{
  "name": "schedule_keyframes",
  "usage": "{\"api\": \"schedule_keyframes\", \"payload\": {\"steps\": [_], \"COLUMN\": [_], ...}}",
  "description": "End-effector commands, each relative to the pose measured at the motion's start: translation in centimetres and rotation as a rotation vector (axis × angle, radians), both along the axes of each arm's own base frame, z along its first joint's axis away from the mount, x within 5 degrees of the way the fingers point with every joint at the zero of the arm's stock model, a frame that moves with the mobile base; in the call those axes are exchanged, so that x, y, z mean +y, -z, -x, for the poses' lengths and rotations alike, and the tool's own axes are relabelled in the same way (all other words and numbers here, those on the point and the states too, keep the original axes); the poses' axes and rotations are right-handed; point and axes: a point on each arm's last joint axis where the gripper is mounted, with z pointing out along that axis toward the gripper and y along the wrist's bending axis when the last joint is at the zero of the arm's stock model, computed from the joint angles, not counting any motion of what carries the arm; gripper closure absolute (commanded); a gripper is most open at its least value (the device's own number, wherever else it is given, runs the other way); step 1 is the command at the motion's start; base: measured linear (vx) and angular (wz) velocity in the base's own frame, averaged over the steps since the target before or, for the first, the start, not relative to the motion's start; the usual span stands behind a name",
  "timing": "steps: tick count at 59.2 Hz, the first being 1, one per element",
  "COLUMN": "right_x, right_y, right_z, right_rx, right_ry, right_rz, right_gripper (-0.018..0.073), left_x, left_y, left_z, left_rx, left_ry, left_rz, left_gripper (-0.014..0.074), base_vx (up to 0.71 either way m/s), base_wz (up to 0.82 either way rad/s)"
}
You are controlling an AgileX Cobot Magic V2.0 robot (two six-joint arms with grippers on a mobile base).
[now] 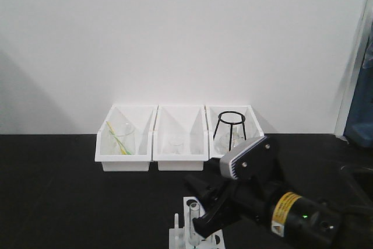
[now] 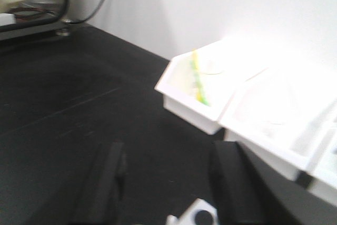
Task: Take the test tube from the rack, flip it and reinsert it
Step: 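Open the right gripper and withdraw it up and away from the rack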
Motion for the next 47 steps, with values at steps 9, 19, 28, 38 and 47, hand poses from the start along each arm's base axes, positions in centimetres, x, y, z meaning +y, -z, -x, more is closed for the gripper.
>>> {"api": "schedule_keyframes", "payload": {"steps": [9,19,28,38,47], "right_x": [-5.3,-8.7,-11.0,-12.7,-13.3], "right_y": [-7.0,-6.1,-3.3,-1.2,0.2], "right_z": [5.6,11.1,15.4,18.6,19.9], "right_rx": [0.089,0.104,0.049,-0.009,-0.036], "right_ry": [0.256,0.315,0.310,0.307,0.305], "right_rz": [-0.053,-0.072,-0.075,-0.120,-0.140], "right_gripper": [0.0575,0.0571,0.0570,0.0570,0.0570], "left_x": [-0.1,-0.1,-0.1,-0.1,-0.1], "left_y": [-0.9,-0.9,-0.9,-0.9,-0.9], "left_z": [0.0,0.0,0.0,0.0,0.0], "left_rx": [-0.089,-0.089,-0.089,-0.089,-0.089], "left_ry": [0.014,0.014,0.014,0.014,0.014], "left_rz": [0.022,0.022,0.022,0.022,0.022], "left_gripper": [0.0602,0.0602,0.0602,0.0602,0.0602], "base_vx": [0.00,0.00,0.00,0.00,0.00], "base_wz": [0.00,0.00,0.00,0.00,0.00]}}
